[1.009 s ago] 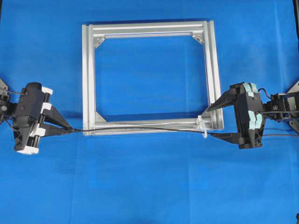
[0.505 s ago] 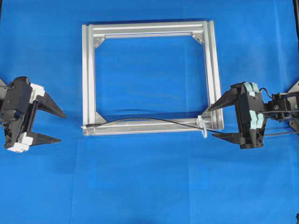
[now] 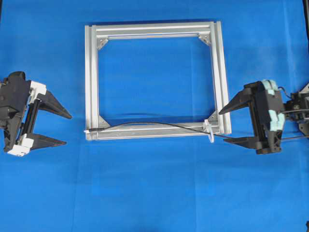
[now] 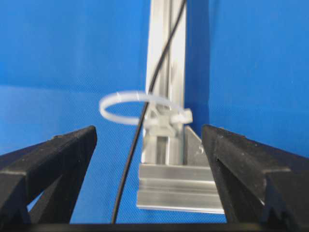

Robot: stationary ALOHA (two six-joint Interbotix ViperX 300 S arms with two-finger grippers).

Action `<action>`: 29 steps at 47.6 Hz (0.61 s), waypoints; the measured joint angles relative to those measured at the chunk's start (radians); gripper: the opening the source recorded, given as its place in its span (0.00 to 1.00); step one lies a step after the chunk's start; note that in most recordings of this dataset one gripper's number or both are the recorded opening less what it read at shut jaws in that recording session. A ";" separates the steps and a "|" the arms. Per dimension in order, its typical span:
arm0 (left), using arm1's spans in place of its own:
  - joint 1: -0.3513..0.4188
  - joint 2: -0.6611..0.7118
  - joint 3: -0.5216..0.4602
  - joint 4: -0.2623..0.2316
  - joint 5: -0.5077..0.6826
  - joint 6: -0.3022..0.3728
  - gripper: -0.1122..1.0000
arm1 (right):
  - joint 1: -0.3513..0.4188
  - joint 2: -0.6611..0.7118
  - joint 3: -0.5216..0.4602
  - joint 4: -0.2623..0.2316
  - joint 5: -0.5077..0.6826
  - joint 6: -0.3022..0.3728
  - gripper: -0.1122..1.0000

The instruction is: Insert the wire through the string loop located on the right side.

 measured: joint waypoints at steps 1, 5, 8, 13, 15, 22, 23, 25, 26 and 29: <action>0.003 -0.005 -0.003 0.000 0.012 0.000 0.85 | 0.000 -0.011 -0.003 -0.002 0.009 0.000 0.95; 0.014 -0.018 -0.015 0.000 0.037 0.000 0.85 | 0.000 -0.049 -0.009 -0.006 0.041 0.000 0.95; 0.017 -0.029 -0.018 0.002 0.043 0.000 0.85 | -0.002 -0.074 -0.009 -0.009 0.057 0.000 0.95; 0.020 -0.043 -0.020 0.002 0.048 0.000 0.85 | -0.002 -0.089 -0.009 -0.009 0.064 0.000 0.95; 0.018 -0.046 -0.020 0.002 0.051 0.000 0.85 | -0.002 -0.089 -0.009 -0.009 0.066 0.000 0.95; 0.020 -0.046 -0.018 0.002 0.052 0.000 0.85 | -0.003 -0.087 -0.009 -0.011 0.066 0.000 0.95; 0.018 -0.046 -0.018 0.002 0.052 0.000 0.85 | -0.003 -0.087 -0.011 -0.011 0.066 0.000 0.95; 0.020 -0.044 -0.018 0.002 0.052 0.000 0.85 | -0.003 -0.087 -0.009 -0.009 0.066 0.000 0.95; 0.018 -0.044 -0.020 0.002 0.052 0.000 0.85 | -0.003 -0.087 -0.009 -0.011 0.066 0.000 0.95; 0.018 -0.044 -0.018 0.000 0.052 0.000 0.85 | -0.003 -0.086 -0.009 -0.011 0.067 0.000 0.95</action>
